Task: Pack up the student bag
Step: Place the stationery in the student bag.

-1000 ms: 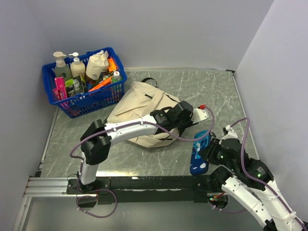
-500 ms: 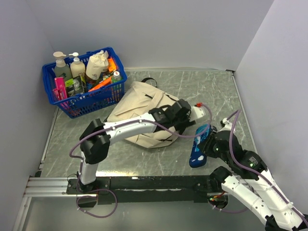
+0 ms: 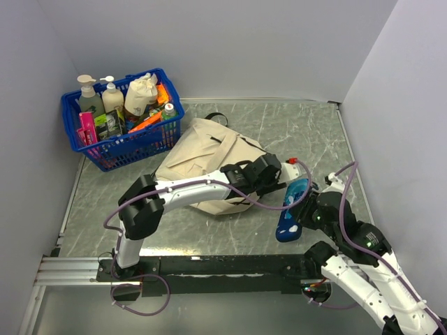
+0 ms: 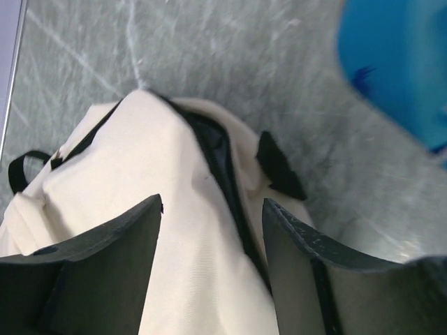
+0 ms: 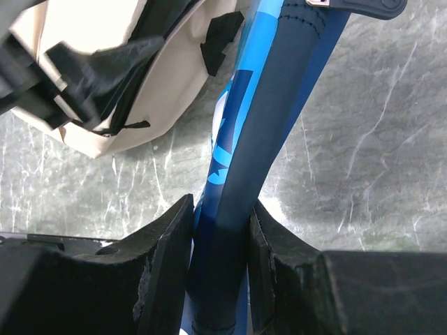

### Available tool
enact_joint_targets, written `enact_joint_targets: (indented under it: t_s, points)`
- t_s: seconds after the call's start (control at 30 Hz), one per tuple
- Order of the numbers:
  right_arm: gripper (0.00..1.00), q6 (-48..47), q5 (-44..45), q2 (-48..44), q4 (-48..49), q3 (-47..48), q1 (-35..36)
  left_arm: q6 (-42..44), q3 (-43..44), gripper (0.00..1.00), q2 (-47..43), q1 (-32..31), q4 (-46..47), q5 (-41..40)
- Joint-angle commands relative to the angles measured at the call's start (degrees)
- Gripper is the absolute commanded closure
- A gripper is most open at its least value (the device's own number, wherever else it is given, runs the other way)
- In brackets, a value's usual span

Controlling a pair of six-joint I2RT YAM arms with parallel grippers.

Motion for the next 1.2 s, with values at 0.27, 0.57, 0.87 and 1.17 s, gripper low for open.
enact_joint_targets:
  t_s: [0.27,0.57,0.87,1.17]
  points:
    - [0.92,1.1,2.7,-1.6,2.1,0.2,-0.4,1.1,-1.0,0.61,-0.4,6.2,2.9,-6.4]
    - [0.95,-0.5,1.0,2.7,9.4,0.2,-2.2,-3.2,-1.0,0.99,-7.1,6.2,-1.5,-2.3]
    - [0.97,-3.8,-11.0,17.7,25.8,3.2,-10.1,-6.3,-0.9,0.99,-17.5,6.6,-11.4,13.8]
    - [1.0,1.9,-18.3,29.8,40.6,5.5,-11.5,-6.9,-4.3,0.99,-21.4,6.6,-13.8,20.2]
